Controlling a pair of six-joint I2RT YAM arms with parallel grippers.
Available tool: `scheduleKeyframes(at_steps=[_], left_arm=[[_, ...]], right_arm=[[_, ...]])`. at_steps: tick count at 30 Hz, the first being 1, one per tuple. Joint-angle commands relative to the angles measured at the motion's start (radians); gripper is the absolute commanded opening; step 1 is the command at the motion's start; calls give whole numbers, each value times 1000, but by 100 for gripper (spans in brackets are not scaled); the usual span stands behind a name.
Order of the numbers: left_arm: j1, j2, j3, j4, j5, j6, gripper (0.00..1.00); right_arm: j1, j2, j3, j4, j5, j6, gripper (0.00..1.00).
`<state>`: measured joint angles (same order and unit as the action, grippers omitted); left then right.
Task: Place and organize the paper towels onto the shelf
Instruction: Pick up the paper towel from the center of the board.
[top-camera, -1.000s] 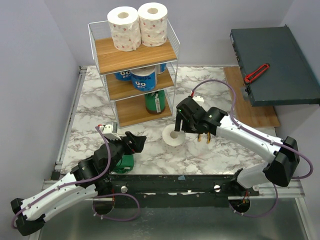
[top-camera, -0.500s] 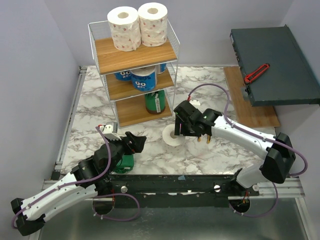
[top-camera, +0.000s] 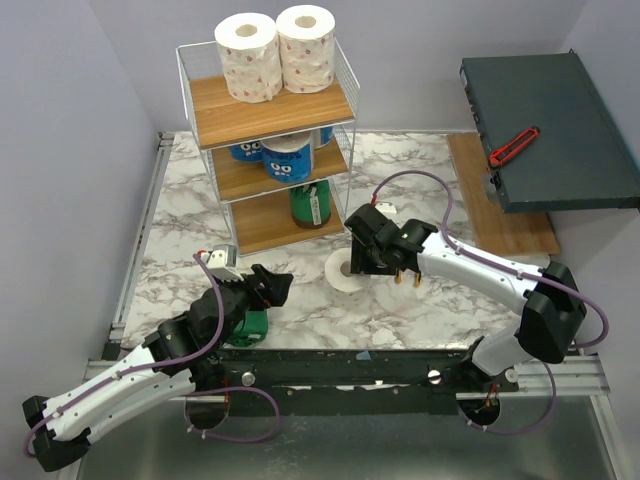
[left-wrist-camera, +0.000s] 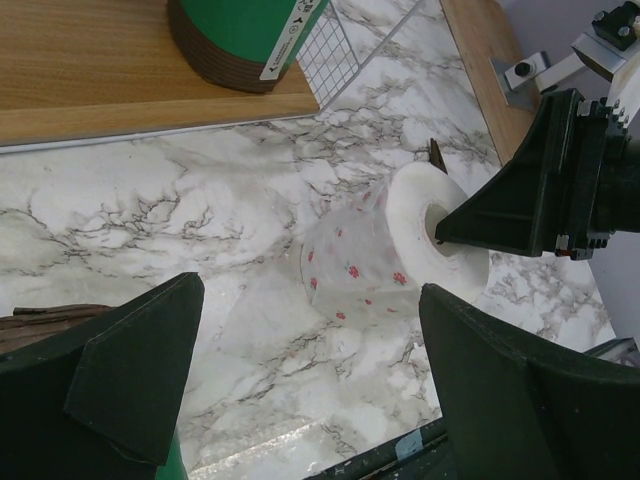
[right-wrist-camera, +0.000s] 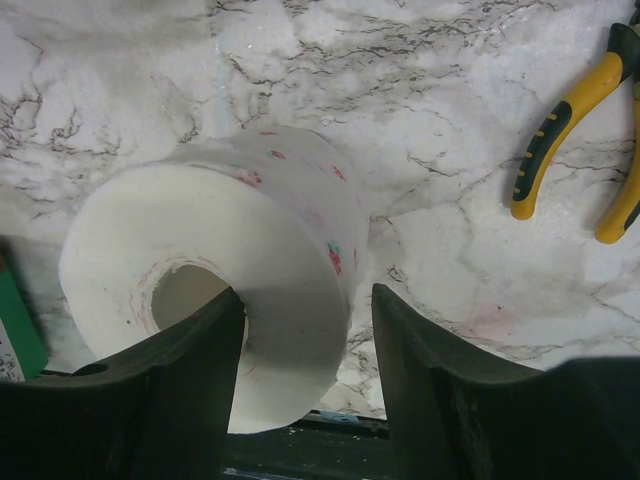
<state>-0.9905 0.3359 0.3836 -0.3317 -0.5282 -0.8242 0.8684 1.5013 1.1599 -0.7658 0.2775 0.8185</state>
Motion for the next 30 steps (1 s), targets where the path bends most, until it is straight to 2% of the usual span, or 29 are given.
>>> scheduleKeyframes(at_steps=[1,12,17,21,30], left_arm=[[-4,-8,-11,4,-8,-8,93],[-4,-26,-18,-1,-8,-10,93],[-3,-35,-14,-16,-14,-8,93],[-4,-46,-13,-18,-27,-1,93],[-4,-46,25,-25,-59,39,93]], right_arm=[[0,13,-7,10,-18,-1,54],[0,1,14,-10,-37,-1,39],[0,-57,112,-97,-11,-36,36],[0,-91,279,-206,-4,-86,35],[0,-34,760,-428,4,-183,35]])
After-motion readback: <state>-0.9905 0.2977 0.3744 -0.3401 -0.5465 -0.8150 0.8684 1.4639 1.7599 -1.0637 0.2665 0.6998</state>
